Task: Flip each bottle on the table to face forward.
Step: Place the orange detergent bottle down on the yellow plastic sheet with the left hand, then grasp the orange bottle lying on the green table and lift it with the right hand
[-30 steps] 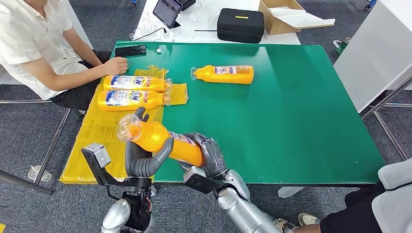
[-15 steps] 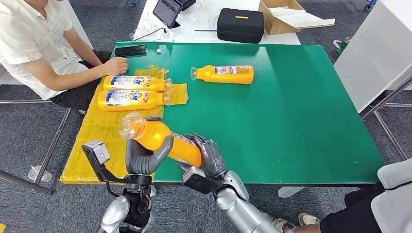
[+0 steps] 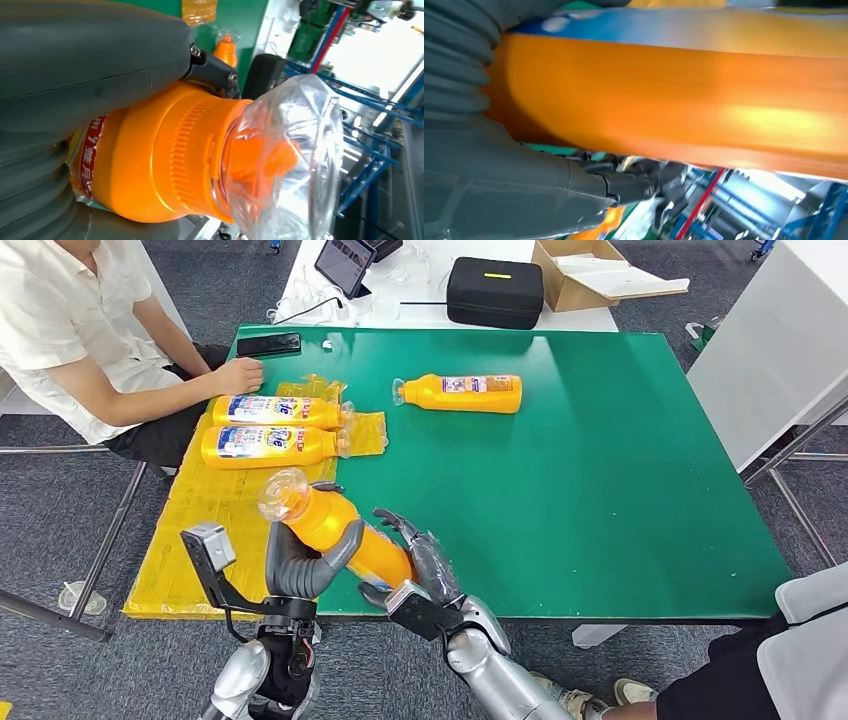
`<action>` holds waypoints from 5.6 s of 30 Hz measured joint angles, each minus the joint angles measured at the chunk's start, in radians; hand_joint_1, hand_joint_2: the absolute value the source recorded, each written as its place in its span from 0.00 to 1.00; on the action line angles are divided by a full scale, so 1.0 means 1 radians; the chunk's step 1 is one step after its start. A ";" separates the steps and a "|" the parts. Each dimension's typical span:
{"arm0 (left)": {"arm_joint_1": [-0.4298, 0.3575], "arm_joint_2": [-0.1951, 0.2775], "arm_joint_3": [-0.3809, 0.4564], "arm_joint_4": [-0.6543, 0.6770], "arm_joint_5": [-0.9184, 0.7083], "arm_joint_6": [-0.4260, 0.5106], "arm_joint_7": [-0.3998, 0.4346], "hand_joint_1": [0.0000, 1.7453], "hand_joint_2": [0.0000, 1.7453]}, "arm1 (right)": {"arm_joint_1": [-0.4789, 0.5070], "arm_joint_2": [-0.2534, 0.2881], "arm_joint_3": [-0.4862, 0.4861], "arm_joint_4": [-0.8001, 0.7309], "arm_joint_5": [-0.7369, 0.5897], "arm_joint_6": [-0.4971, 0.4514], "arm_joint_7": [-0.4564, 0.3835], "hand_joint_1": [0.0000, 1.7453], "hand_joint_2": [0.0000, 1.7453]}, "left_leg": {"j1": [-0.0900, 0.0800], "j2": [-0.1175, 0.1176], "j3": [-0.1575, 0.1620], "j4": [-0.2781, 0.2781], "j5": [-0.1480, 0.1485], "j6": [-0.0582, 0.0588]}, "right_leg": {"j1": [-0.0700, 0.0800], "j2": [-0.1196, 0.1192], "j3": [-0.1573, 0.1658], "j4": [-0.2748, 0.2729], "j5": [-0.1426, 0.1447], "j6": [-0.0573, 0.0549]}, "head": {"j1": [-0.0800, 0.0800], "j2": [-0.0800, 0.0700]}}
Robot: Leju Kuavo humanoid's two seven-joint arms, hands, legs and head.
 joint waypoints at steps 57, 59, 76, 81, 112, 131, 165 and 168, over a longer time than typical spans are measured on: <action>-0.282 0.070 0.202 0.771 -1.532 0.261 0.154 0.44 1.00 | 0.196 -0.024 -0.114 -0.157 0.330 -0.408 -0.015 0.00 0.00 | 0.000 0.000 0.002 0.000 0.000 0.000 | 0.000 0.000 0.002 0.000 0.000 0.000 | 0.000 0.000; -0.299 0.078 0.187 0.794 -1.532 0.238 0.154 0.44 1.00 | 0.195 -0.023 -0.117 -0.153 0.365 -0.408 -0.015 0.00 0.00 | 0.000 0.000 0.004 0.000 0.000 0.000 | 0.000 0.000 0.004 0.000 0.000 0.000 | 0.000 0.000; -0.333 0.095 0.149 0.861 -1.473 0.131 0.159 0.00 1.00 | 0.189 -0.020 -0.114 -0.136 0.311 -0.408 -0.015 0.00 0.00 | 0.000 0.000 0.006 0.000 0.001 -0.001 | 0.000 0.000 0.006 0.000 0.000 0.000 | 0.000 0.000; -0.343 0.096 0.149 0.869 -1.432 0.080 0.163 0.00 1.00 | 0.186 -0.020 -0.099 -0.125 0.295 -0.408 -0.015 0.00 0.00 | 0.000 -0.001 0.006 0.000 0.001 -0.001 | 0.000 0.000 0.007 0.000 0.000 0.000 | 0.000 0.000; -0.313 0.066 0.161 0.901 -1.381 0.255 0.096 0.00 1.00 | 0.185 -0.028 -0.059 -0.086 0.289 -0.408 -0.015 0.00 1.00 | 0.000 -0.001 0.006 0.000 0.001 -0.001 | 0.000 0.000 0.007 0.000 0.000 0.000 | 0.000 0.000; -0.081 0.029 0.147 0.470 -1.117 0.239 0.020 0.00 1.00 | 0.259 -0.056 -0.025 -0.279 -0.054 -0.411 -0.015 0.00 0.00 | 0.000 0.000 0.001 0.000 0.001 -0.001 | 0.000 0.000 0.000 0.000 0.000 0.000 | 0.000 0.000; 0.143 0.034 0.062 0.011 -0.511 0.172 0.027 0.00 0.50 | 0.360 0.010 -0.217 -0.484 -0.009 -0.406 -0.014 0.00 1.00 | 0.000 0.000 0.000 0.000 0.000 -0.001 | 0.000 0.000 -0.001 0.000 0.000 0.000 | 0.000 0.000; 0.155 0.035 0.057 -0.003 -0.519 0.222 0.031 0.00 0.00 | 0.367 0.014 -0.242 -0.496 0.051 -0.408 -0.014 0.00 1.00 | 0.000 0.000 0.000 0.000 0.000 -0.001 | 0.000 0.000 -0.001 0.000 0.000 0.000 | 0.000 0.000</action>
